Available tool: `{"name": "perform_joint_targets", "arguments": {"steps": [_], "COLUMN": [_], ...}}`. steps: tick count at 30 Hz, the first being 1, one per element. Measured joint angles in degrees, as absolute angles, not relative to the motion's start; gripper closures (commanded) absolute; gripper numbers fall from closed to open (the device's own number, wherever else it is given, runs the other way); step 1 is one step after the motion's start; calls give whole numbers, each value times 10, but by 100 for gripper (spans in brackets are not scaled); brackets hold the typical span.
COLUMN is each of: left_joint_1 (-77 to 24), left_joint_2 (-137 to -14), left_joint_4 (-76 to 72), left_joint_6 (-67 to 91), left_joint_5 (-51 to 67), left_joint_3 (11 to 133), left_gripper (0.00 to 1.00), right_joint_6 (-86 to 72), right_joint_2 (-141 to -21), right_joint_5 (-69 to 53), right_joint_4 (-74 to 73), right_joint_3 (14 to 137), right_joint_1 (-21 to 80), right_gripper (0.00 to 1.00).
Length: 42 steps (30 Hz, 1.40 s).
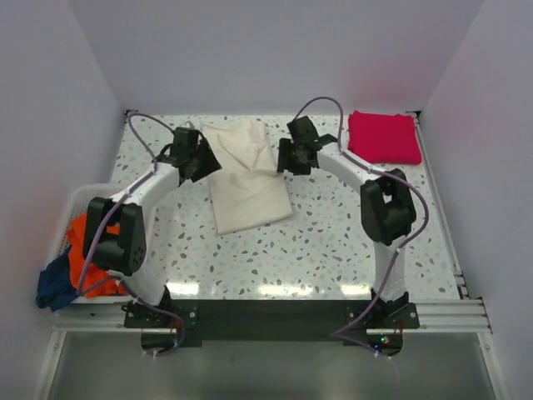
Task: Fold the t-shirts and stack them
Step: Fold the tshirt
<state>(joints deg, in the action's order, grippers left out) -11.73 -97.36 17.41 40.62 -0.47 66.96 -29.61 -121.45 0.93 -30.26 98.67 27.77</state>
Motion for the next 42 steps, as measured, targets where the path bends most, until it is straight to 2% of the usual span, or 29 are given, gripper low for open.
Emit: {"name": "perform_joint_targets", "arguments": {"steps": [3,4,6,14,25,31,37,42], "left_joint_1": [-135,-145,-170,-230,-225,-225,-235,-256], "left_joint_2": [-950,-949,-954,-1041,-1077,-1064,-1020,-995], "left_joint_4": [166,160,150,131,107,106,88,56], "left_joint_6": [406,406,408,409,427,424,424,434], "left_joint_5": [-8,-9,-8,0,-2,-1,11,10], "left_joint_3": [668,667,667,669,652,651,642,607], "left_gripper": [52,60,66,68,64,60,61,66], "right_joint_6": [-295,-295,-295,-301,-315,-306,-294,-290], "right_joint_2": [-1147,-1126,-1096,-1094,-1053,-1034,-1059,-1128], "right_joint_5": [22,26,36,52,55,66,51,17], "right_joint_4": [-295,-295,-287,-268,-220,-265,-280,-240], "right_joint_3": [923,904,873,780,661,673,802,898], "right_joint_1": [283,286,300,373,369,366,324,307], "right_gripper": [44,45,46,53,53,54,55,58]}}
